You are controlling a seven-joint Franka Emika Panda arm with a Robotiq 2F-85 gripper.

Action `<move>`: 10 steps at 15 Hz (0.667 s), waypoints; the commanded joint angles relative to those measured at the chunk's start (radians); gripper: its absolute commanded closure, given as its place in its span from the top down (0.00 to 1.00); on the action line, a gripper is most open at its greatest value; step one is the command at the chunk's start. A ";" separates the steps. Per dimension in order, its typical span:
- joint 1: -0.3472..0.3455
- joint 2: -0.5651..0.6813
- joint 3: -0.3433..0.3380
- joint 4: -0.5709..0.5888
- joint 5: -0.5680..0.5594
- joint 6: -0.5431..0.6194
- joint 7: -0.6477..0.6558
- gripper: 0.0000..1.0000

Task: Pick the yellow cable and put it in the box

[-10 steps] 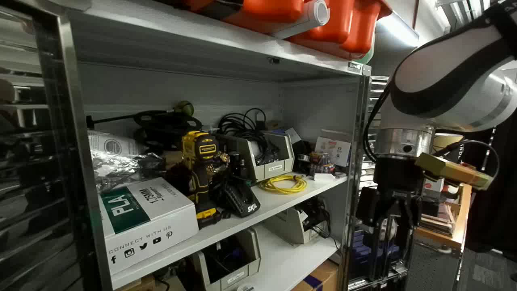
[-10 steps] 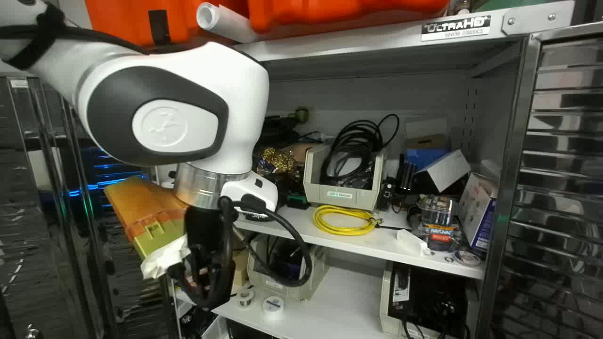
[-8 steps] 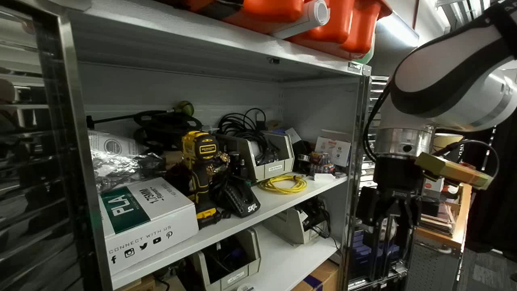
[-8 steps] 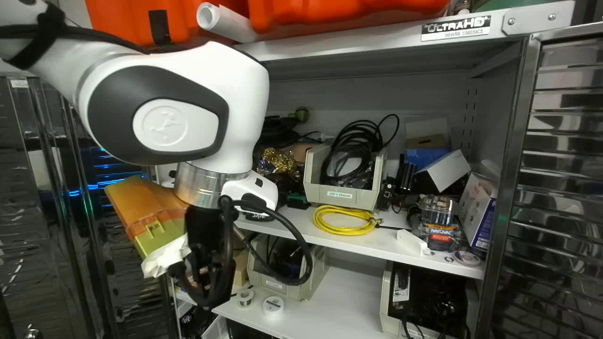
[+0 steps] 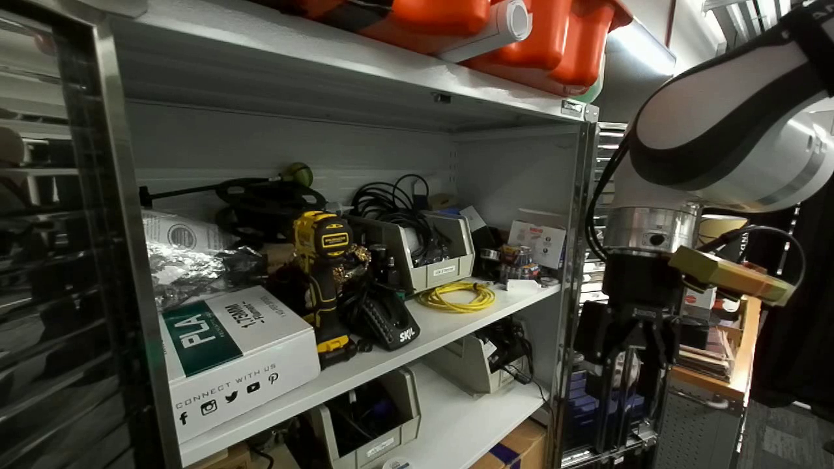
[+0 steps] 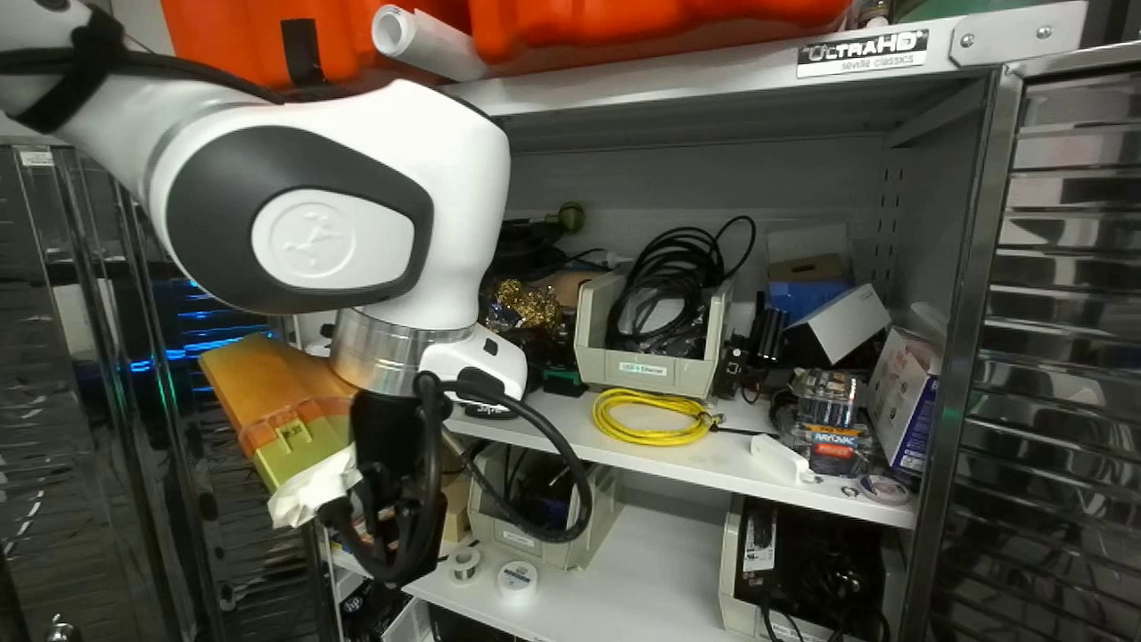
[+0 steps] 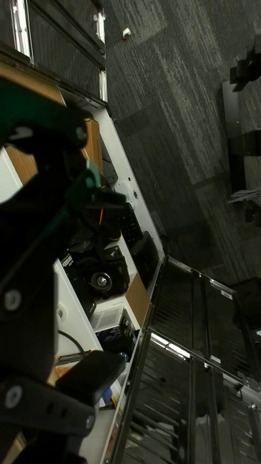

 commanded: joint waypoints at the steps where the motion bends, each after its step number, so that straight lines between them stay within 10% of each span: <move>1: -0.024 0.033 0.003 0.058 -0.004 0.024 -0.021 1.00; 10: -0.079 0.249 -0.036 0.287 -0.028 0.219 -0.077 1.00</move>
